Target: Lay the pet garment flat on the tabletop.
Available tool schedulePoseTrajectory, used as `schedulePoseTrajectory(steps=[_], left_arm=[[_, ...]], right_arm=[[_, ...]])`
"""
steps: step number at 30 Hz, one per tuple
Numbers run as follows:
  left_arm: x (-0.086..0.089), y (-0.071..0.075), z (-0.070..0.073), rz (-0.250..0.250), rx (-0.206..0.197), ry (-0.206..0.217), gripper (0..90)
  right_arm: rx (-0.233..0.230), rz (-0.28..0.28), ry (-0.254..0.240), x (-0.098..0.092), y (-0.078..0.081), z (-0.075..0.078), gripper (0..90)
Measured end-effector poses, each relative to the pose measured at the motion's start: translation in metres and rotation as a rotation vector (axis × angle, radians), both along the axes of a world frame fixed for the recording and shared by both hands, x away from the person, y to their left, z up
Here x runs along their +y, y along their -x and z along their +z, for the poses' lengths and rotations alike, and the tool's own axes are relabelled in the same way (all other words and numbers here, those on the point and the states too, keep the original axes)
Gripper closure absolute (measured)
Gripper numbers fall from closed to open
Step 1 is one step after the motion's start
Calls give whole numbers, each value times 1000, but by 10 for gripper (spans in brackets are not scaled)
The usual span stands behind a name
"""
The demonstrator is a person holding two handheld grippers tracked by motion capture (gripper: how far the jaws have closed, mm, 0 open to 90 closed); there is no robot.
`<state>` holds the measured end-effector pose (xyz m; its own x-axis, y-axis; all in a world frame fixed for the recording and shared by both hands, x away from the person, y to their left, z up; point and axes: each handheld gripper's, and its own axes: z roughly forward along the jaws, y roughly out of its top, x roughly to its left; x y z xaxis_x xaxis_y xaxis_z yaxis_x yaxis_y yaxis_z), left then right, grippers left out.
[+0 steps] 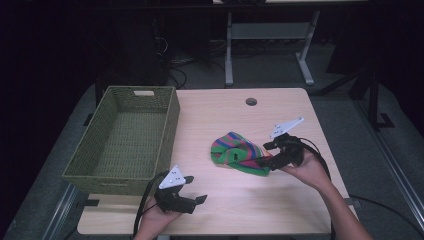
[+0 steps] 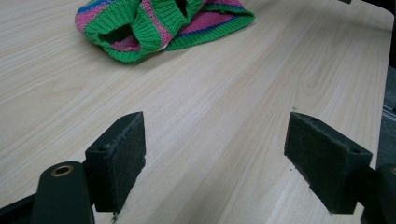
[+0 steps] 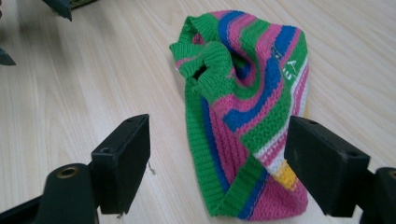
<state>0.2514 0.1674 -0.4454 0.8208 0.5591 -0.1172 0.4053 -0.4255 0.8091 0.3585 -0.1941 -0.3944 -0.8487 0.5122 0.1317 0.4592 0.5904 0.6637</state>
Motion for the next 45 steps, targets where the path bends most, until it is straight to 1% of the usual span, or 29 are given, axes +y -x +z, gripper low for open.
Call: schedulePoseTrajectory(steps=[5, 8, 9, 11, 13, 15, 22, 23, 28, 32, 33, 34, 35, 39, 42, 45], left_arm=[[0, -1, 0, -1, 2, 0, 203], [0, 0, 0, -1, 1, 0, 203], [0, 0, 0, -1, -2, -1, 203], [0, 0, 0, -2, -3, -1, 203], [1, 0, 0, 1, 0, 5, 203], [1, 0, 0, -3, 1, 1, 203], [1, 0, 0, -1, 2, 9, 203], [2, -1, 0, -4, 4, 3, 203], [2, -1, 0, -5, 2, 4, 203], [1, 0, 0, -9, 2, 3, 203], [1, -1, 0, -10, 3, 1, 203], [1, -1, 0, -10, 4, 2, 203], [1, -1, 0, -8, 7, 7, 204], [1, -1, 0, -9, 3, 0, 204], [1, -1, 0, -9, 3, 3, 204], [1, -1, 0, -9, 9, 6, 204]], right_arm=[[7, 25, 20, 13, -8, 4, 223], [9, 31, 27, 17, -11, 4, 223], [7, 35, 37, 20, -15, 3, 223], [14, 33, 29, 21, -17, 2, 223], [22, 29, 41, 23, -20, 1, 223], [31, 31, 46, 27, -24, -3, 223], [26, 44, 72, 36, -32, -8, 225], [28, 44, 71, 38, -33, -9, 225], [37, 45, 76, 42, -38, -13, 232], [46, 41, 89, 46, -43, -19, 235], [48, 43, 96, 48, -46, -23, 235], [48, 43, 96, 48, -46, -23, 235], [57, 39, 103, 49, -47, -27, 235], [68, 37, 113, 53, -49, -32, 235], [60, 37, 138, 58, -52, -39, 236], [65, 25, 158, 62, -52, -44, 239]])
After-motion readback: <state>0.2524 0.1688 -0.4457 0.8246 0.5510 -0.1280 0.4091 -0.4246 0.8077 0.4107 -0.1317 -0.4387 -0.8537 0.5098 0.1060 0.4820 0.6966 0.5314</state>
